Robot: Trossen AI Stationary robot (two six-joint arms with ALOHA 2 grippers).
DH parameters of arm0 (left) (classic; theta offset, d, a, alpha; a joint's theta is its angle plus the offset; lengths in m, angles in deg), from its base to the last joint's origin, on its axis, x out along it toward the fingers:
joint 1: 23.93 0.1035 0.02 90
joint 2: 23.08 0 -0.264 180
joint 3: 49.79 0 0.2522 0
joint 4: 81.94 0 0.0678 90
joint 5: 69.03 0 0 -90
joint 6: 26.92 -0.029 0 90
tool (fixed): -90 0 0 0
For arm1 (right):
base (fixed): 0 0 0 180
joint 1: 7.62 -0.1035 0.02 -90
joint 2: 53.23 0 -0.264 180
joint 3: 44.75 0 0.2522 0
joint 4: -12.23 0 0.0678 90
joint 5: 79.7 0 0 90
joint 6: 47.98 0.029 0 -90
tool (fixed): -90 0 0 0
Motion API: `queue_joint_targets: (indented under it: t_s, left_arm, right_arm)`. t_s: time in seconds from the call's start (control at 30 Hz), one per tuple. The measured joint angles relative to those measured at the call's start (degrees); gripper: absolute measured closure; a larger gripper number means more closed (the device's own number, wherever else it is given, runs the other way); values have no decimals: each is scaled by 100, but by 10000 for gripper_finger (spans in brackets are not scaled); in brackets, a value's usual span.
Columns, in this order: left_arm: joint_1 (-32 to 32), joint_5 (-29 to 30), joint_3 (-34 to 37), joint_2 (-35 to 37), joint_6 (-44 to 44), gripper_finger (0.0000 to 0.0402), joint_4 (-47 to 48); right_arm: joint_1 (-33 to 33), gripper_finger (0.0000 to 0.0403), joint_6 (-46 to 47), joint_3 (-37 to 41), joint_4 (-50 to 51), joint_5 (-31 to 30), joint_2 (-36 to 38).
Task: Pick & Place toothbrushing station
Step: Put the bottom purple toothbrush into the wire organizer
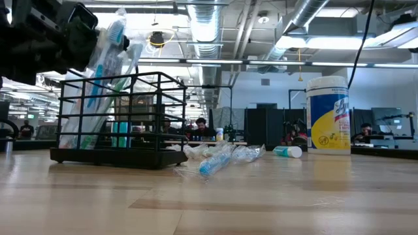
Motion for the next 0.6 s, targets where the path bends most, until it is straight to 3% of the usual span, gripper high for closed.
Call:
queue_joint_targets:
  t_s: [0.6]
  left_arm:
    - [2, 0, 0, -99, 28, 336, -21]
  right_arm:
    - [1, 305, 1, 0, 32, 0, 0]
